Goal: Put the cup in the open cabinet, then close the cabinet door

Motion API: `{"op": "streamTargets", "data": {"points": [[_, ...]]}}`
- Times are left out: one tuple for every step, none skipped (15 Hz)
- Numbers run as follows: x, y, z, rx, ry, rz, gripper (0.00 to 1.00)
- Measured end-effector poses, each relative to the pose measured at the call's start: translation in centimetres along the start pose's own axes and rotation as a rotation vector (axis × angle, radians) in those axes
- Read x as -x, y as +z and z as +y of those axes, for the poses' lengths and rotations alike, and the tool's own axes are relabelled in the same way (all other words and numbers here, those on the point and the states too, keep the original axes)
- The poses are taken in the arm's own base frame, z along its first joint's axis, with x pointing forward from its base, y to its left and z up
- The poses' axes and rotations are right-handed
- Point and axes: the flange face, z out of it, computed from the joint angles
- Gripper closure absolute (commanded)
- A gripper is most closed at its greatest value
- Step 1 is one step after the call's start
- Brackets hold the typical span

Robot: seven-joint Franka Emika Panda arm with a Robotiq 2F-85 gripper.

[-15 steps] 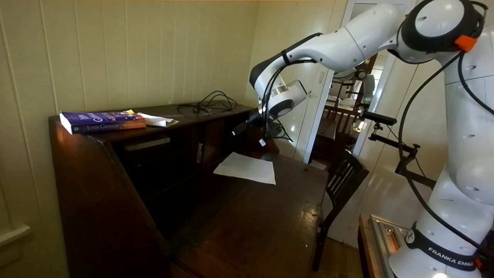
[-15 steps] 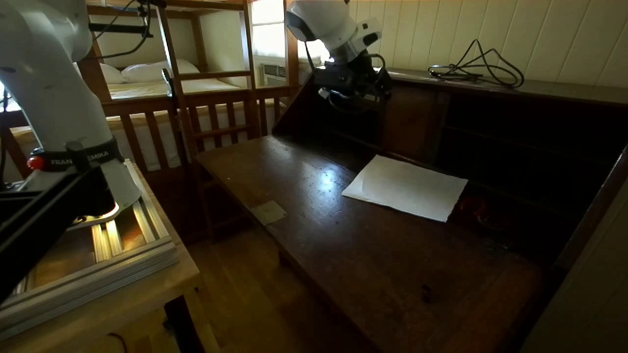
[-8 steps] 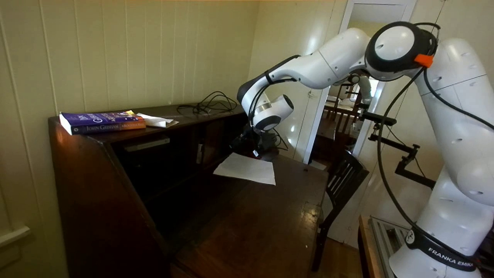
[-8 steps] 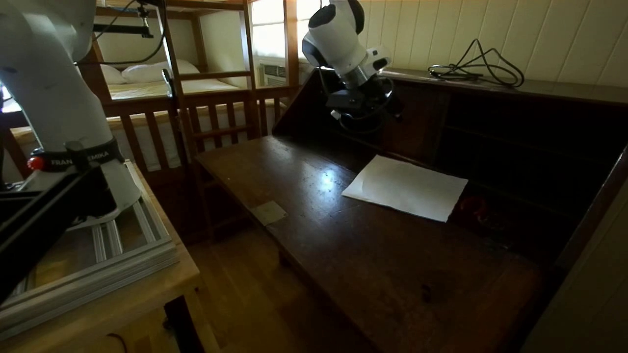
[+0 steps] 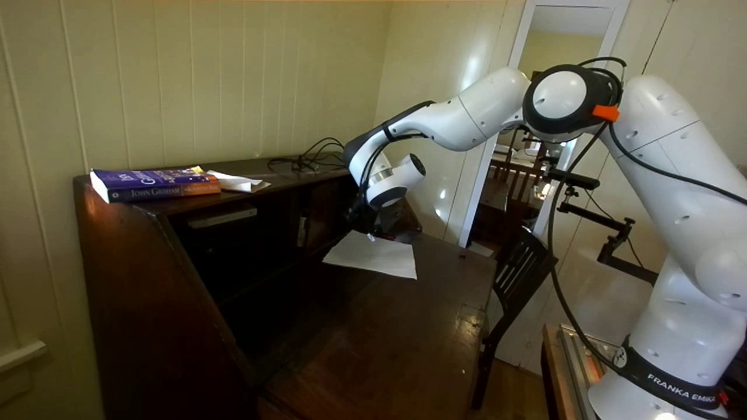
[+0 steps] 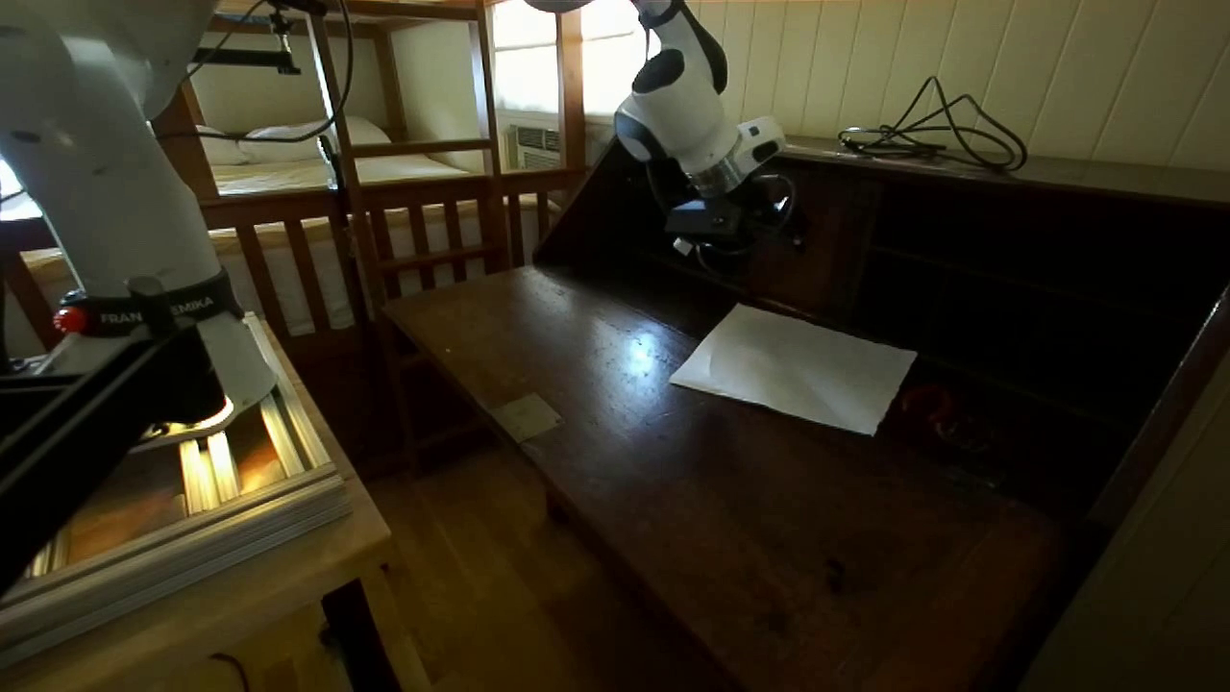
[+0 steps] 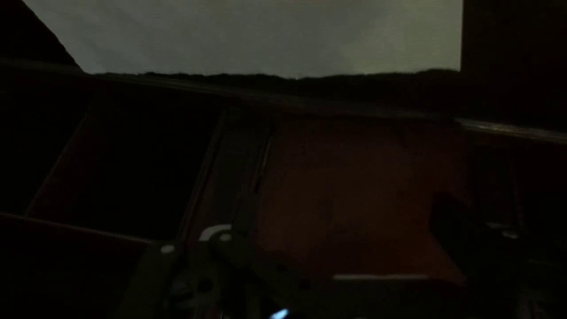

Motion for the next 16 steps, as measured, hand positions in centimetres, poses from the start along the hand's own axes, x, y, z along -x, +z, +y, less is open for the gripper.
{"op": "streamTargets", "data": {"points": [[-0.6, 0.2, 0.3, -0.008, 0.016, 0.017, 0.00], [-0.9, 0.2, 0.7, -0.014, 0.034, 0.026, 0.00], [-0.9, 0.3, 1.1, -0.016, 0.047, 0.027, 0.00], [-0.8, 0.3, 1.3, -0.017, 0.053, 0.026, 0.00], [-0.8, 0.3, 1.4, -0.017, 0.055, 0.026, 0.00], [-0.9, 0.3, 1.4, -0.014, 0.051, 0.029, 0.00], [-1.5, 0.2, 1.4, -0.011, 0.046, 0.040, 0.00], [-2.5, 0.1, 1.3, -0.012, 0.039, 0.061, 0.00], [-3.6, -0.1, 1.3, -0.012, 0.034, 0.087, 0.00], [-4.9, -0.1, 1.3, -0.012, 0.027, 0.115, 0.00], [-6.0, -0.1, 1.3, -0.012, 0.022, 0.140, 0.00], [-6.8, 0.0, 1.3, -0.014, 0.022, 0.160, 0.00], [-7.3, 0.2, 1.2, -0.015, 0.023, 0.175, 0.00], [-7.3, 0.7, 1.2, -0.016, 0.025, 0.177, 0.00], [-7.2, 1.1, 1.1, -0.017, 0.029, 0.180, 0.00], [-7.1, 1.5, 1.1, -0.018, 0.032, 0.181, 0.00]]}}
